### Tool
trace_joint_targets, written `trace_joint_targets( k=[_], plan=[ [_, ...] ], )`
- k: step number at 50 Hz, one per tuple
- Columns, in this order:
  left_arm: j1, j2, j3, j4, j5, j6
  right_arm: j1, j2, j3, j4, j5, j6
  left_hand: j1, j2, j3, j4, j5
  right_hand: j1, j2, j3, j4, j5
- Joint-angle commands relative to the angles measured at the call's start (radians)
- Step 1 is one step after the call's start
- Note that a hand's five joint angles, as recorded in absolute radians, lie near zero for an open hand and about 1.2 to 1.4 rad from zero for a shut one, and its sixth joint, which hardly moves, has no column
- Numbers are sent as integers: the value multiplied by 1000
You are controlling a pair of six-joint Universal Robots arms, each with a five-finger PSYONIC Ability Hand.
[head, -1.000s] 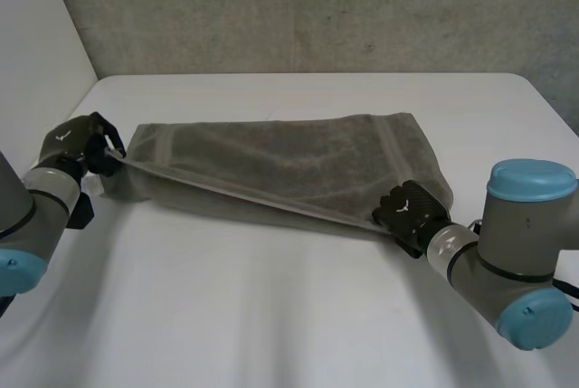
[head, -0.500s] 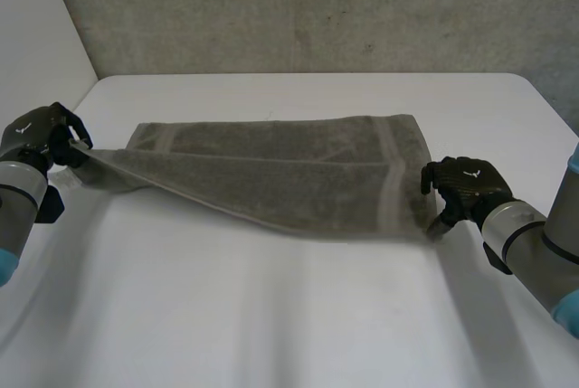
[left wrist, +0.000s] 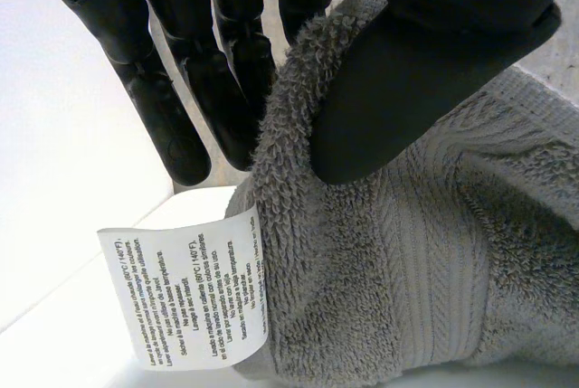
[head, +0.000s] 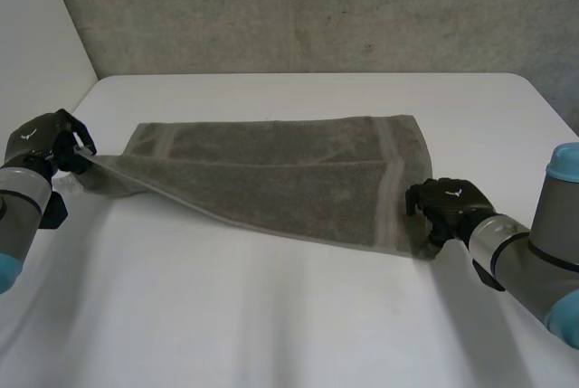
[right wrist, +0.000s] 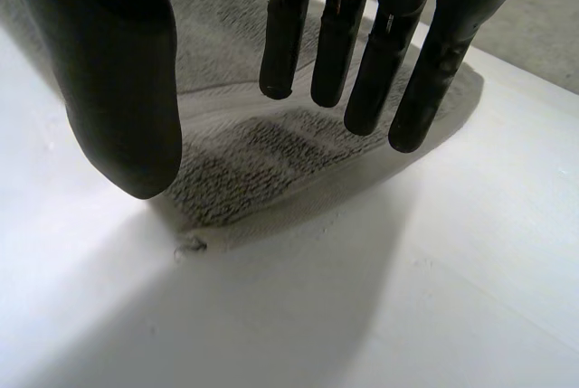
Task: Fold the laundry
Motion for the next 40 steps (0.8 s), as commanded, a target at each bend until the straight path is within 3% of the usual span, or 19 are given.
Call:
trace_joint_targets(
  k=[1, 40],
  plan=[
    [0, -4, 0, 1, 0, 2, 10, 26, 10, 17, 8, -180, 208, 179, 179, 178, 200, -93, -129, -96, -120, -69],
    [-5, -7, -1, 7, 2, 2, 11, 97, -16, -112, 36, -191, 208, 179, 179, 178, 200, 66, 29, 63, 38, 90]
  ],
)
